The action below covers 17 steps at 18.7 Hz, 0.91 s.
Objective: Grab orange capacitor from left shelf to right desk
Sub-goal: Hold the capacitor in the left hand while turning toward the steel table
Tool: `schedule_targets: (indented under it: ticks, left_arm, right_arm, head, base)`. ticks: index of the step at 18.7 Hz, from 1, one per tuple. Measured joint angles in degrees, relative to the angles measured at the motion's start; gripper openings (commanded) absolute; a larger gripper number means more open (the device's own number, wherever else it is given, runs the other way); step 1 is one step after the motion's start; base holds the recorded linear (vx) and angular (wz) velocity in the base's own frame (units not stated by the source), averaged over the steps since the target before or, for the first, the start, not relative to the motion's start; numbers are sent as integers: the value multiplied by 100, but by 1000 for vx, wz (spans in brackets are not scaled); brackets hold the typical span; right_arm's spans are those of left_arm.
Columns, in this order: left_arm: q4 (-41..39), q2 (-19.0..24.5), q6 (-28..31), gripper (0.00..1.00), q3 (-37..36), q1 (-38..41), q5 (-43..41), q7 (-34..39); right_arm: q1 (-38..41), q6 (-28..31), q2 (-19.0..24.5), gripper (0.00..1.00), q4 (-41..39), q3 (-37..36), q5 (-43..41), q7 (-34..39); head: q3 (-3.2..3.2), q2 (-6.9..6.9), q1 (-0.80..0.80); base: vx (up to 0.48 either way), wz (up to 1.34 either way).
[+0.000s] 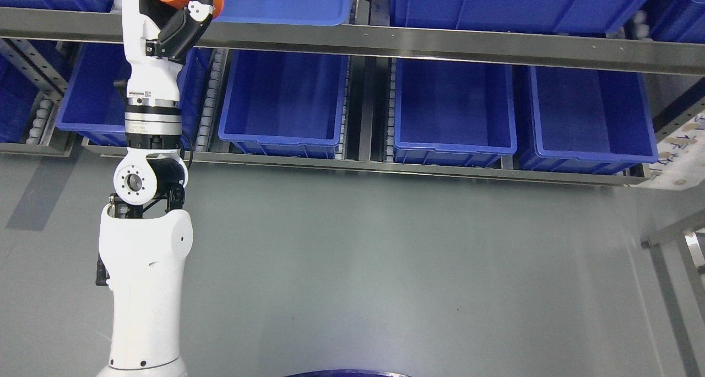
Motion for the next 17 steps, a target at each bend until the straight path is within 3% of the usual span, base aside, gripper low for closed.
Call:
schedule_targets:
  ticks: [17]
  left_arm:
    - [-32,0,-10,3,81,295,0,-9]
  right_arm:
    - [-8,0,0,100,0,1,0,0]
  head:
    - [0,0,0]
  base:
    - [0,-598]
